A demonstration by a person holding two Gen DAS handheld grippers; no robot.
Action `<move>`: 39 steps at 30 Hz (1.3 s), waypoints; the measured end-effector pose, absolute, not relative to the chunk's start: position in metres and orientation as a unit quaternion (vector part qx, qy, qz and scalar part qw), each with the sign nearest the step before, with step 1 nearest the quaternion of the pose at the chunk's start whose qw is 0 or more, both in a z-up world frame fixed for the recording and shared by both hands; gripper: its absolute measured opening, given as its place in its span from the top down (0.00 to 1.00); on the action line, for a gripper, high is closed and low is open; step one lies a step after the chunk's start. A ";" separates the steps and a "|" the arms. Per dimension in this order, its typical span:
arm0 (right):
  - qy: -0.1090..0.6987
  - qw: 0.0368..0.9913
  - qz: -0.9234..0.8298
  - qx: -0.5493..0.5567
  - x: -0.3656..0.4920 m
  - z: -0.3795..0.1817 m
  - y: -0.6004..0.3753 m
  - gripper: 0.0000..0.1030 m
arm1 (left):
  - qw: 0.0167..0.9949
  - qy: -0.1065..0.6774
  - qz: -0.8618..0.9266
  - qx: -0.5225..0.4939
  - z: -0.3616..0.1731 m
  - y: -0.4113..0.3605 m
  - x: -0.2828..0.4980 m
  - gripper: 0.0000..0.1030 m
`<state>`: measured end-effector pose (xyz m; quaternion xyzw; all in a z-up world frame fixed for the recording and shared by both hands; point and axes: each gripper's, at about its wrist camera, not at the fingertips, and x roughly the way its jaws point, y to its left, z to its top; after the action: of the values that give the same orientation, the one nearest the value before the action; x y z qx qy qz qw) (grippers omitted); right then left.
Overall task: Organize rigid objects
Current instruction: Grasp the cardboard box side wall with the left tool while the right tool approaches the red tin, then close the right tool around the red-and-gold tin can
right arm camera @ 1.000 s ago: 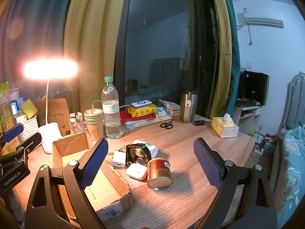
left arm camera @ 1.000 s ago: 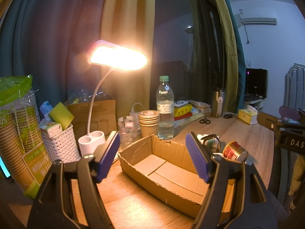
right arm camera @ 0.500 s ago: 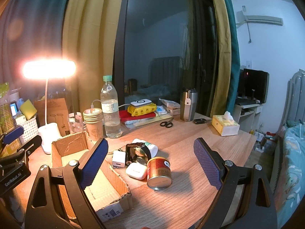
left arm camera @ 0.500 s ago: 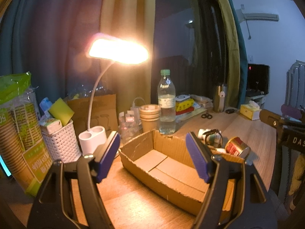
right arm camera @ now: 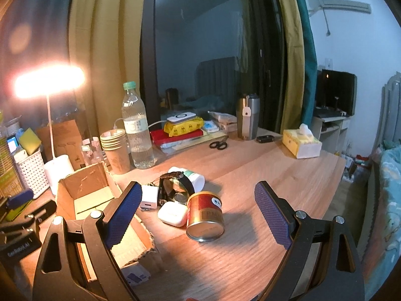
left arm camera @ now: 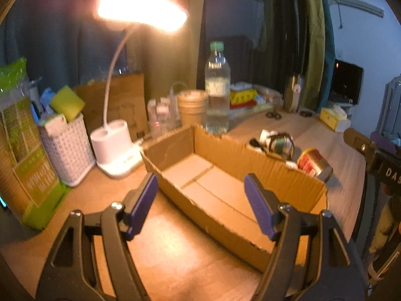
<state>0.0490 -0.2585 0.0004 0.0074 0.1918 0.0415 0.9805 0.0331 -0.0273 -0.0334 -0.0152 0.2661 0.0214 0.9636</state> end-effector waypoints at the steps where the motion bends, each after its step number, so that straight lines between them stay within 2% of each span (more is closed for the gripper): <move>1: 0.194 0.980 0.043 0.010 0.050 -0.001 -0.260 0.10 | 0.960 0.279 0.021 -0.019 -0.037 -0.029 0.035 0.29; 10: 0.202 0.978 0.042 0.034 0.053 -0.007 -0.280 0.10 | 0.920 0.390 -0.003 -0.045 -0.064 -0.043 0.053 0.29; 17: 0.201 0.978 0.038 0.045 0.052 -0.009 -0.291 0.10 | 0.893 0.445 -0.009 -0.064 -0.081 -0.046 0.068 0.31; 23: 0.204 0.977 0.034 0.052 0.053 -0.011 -0.298 0.09 | 0.880 0.471 -0.012 -0.056 -0.090 -0.045 0.075 0.49; 31: 0.207 0.977 0.033 0.050 0.054 -0.013 -0.296 0.09 | 0.870 0.492 -0.004 -0.036 -0.094 -0.022 0.087 0.82; 39: 0.231 0.971 0.034 0.041 0.066 -0.027 -0.290 0.09 | 0.879 0.476 -0.004 0.012 -0.089 -0.003 0.111 0.86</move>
<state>0.0665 -0.2897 -0.0270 0.0413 0.2313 0.0337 0.9714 0.1111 -0.0029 -0.0894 0.0121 0.4763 -0.0040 0.8792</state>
